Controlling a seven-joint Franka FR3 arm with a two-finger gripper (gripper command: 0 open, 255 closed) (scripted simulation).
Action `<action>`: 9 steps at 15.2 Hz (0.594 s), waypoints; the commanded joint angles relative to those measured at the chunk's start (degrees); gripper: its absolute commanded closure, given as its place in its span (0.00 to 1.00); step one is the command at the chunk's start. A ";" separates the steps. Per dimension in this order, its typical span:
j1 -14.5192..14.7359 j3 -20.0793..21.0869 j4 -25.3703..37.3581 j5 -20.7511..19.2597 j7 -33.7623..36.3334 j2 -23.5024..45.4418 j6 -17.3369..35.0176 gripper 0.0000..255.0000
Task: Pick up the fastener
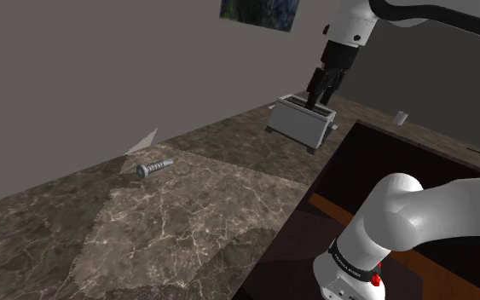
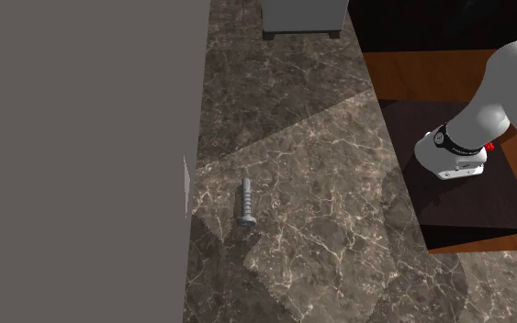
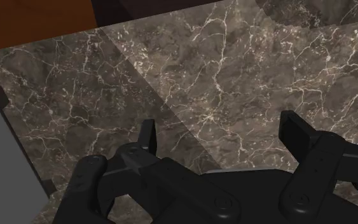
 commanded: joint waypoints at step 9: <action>-0.64 6.78 -4.73 8.14 15.03 7.41 11.00 0.00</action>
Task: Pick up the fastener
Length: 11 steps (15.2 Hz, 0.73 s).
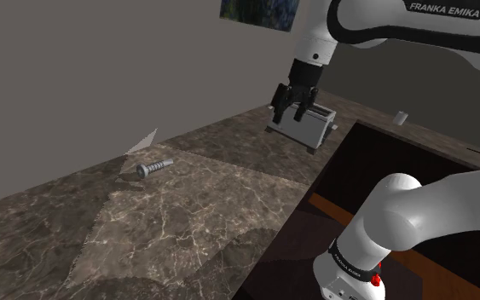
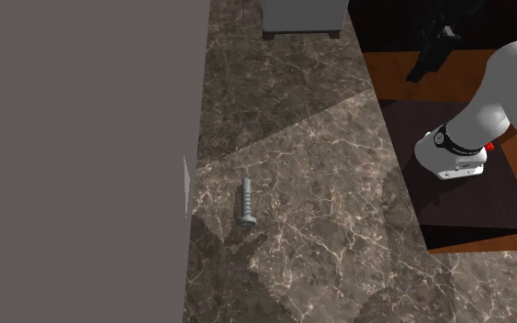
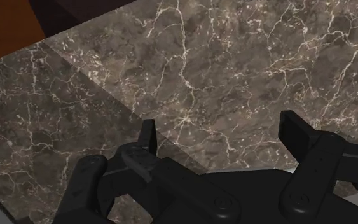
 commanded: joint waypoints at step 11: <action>-0.66 8.87 1.78 8.89 20.13 19.34 18.13 0.00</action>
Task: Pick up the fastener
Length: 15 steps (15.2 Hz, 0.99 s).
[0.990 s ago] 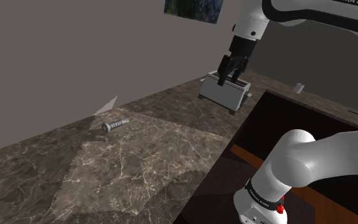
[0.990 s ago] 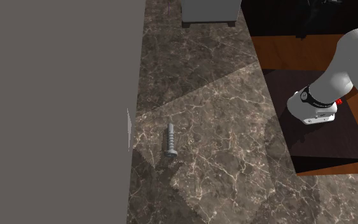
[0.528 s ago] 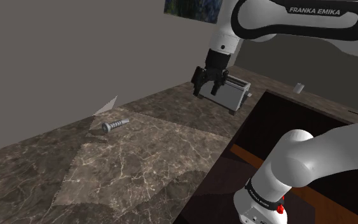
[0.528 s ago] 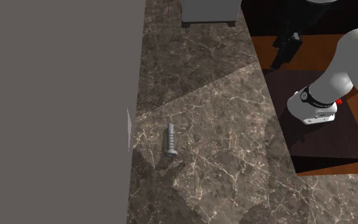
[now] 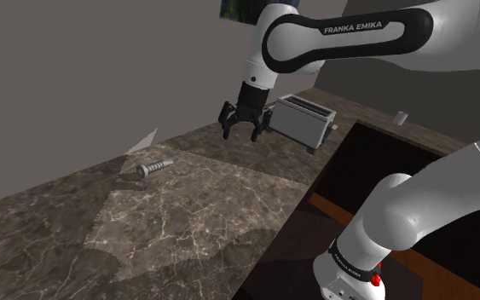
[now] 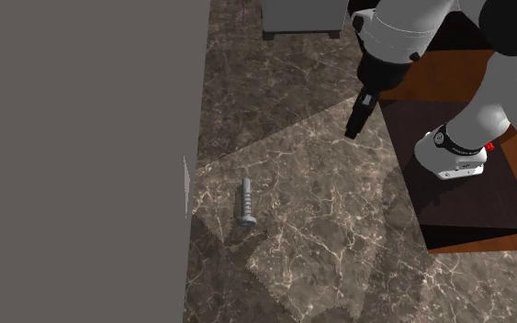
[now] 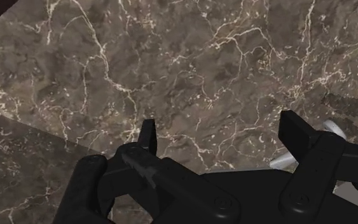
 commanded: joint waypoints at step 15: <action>0.81 5.34 17.75 1.36 24.72 33.73 19.09 0.00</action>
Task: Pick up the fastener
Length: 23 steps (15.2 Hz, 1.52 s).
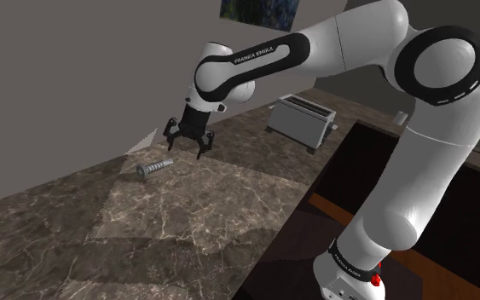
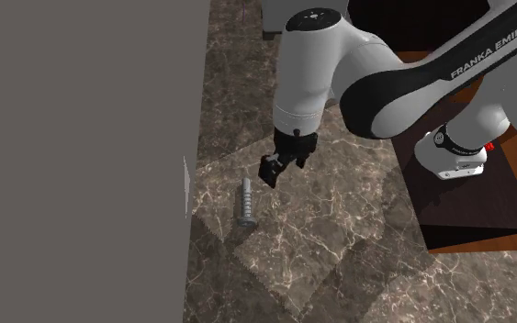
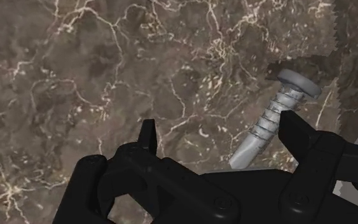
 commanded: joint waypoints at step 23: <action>3.45 -2.04 16.79 -1.14 10.99 23.66 9.16 1.00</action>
